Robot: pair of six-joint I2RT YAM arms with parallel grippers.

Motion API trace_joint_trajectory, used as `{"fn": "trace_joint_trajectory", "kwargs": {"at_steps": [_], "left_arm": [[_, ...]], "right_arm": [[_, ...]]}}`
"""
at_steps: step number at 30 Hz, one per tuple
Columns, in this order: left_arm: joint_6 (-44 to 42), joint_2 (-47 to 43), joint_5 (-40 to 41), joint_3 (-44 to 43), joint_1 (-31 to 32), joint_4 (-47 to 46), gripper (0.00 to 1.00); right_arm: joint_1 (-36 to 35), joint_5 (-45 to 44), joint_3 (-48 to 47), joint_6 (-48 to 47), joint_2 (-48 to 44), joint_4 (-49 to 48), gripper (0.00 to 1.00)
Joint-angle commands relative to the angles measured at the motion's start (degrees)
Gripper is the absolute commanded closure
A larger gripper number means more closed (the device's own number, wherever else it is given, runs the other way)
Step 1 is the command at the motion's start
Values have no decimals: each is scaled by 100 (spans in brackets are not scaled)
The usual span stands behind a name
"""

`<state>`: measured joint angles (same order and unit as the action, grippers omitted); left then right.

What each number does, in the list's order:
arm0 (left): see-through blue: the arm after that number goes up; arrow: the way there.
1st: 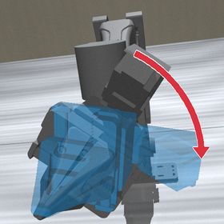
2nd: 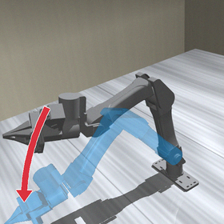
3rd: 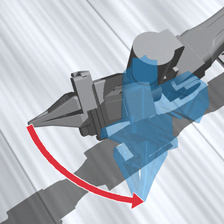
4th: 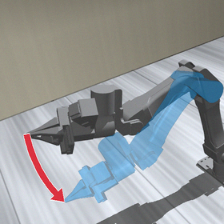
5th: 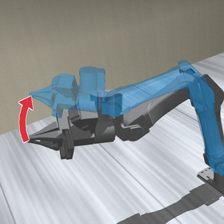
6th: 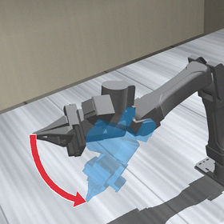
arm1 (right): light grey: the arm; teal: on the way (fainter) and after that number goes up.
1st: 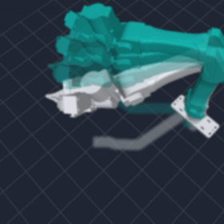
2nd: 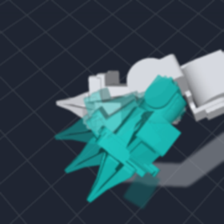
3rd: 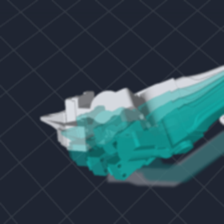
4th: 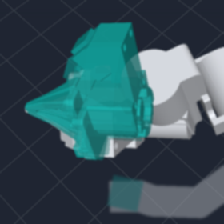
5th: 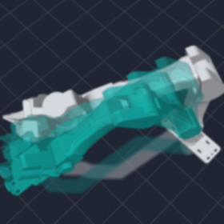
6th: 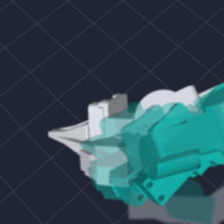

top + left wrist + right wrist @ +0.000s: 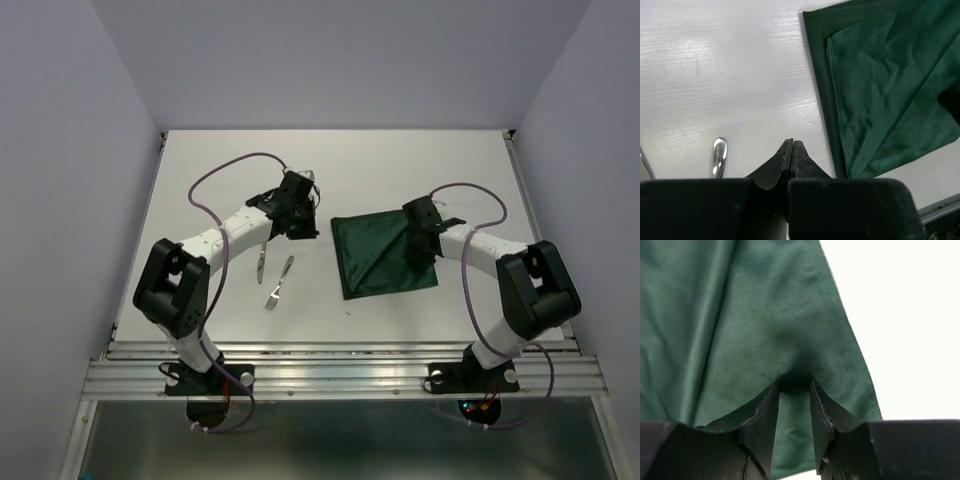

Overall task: Fold the napkin into a case and place the utensils inside
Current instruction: Pick up the upper triangle-folded napkin from the center of the board.

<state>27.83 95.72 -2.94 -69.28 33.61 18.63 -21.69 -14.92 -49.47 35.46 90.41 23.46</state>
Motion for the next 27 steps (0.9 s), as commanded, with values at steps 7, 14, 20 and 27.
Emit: {"fn": "trace_joint_trajectory", "kwargs": {"at_steps": [7,14,20,27], "left_arm": [[134,-616,-66,459,-161,-193,84],[161,-309,-101,257,-389,-141,71],[161,-308,-119,221,-600,-123,44],[222,-440,-128,371,-952,-123,43]], "right_arm": [[174,-338,-1257,-795,435,-316,55],[-361,-99,-1460,-874,144,-18,34],[-1284,-56,-1355,-831,-58,141,33],[-2233,24,-1564,-830,108,360,39]]}}
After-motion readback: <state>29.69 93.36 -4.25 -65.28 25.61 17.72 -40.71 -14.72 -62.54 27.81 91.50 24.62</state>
